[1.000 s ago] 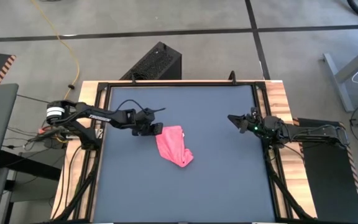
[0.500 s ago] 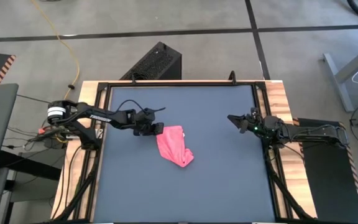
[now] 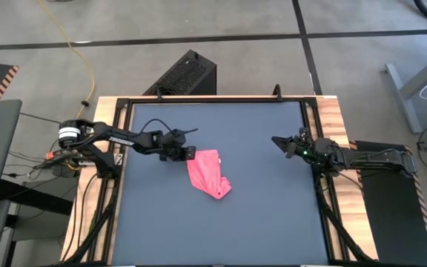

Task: Roll towel
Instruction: Roll the pink towel

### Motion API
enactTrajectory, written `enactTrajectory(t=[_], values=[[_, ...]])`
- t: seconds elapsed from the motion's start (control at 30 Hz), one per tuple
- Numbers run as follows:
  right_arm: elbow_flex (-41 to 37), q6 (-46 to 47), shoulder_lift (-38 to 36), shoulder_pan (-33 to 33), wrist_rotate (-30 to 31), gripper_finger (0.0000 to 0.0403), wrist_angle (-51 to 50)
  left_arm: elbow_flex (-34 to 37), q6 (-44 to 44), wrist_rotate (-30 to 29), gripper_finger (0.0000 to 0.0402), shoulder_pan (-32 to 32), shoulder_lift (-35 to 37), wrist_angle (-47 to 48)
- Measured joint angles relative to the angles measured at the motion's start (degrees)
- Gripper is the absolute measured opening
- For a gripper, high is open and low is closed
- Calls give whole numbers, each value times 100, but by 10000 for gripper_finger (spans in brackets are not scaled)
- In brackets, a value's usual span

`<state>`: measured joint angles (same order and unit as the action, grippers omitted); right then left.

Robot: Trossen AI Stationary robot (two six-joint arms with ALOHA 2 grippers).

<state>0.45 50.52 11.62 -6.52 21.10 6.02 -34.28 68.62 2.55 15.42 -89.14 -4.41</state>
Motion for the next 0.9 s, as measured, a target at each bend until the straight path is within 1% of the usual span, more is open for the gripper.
enactTrajectory(t=[0.67, 0.77, 0.83, 0.9], values=[[0, 0, 0, 0, 0, 121, -48, -4, 154, 126, 0, 19, 4, -1944], [0, 44, 0, 0, -1, 121, -48, -4, 162, 124, 0, 22, 4, -2085], [0, 265, 12, 17, -30, 121, -48, -6, 152, 124, 0, 22, 4, -2086], [0, 421, 132, 45, -218, 121, -39, -4, 111, 122, 0, 22, 4, -2075]])
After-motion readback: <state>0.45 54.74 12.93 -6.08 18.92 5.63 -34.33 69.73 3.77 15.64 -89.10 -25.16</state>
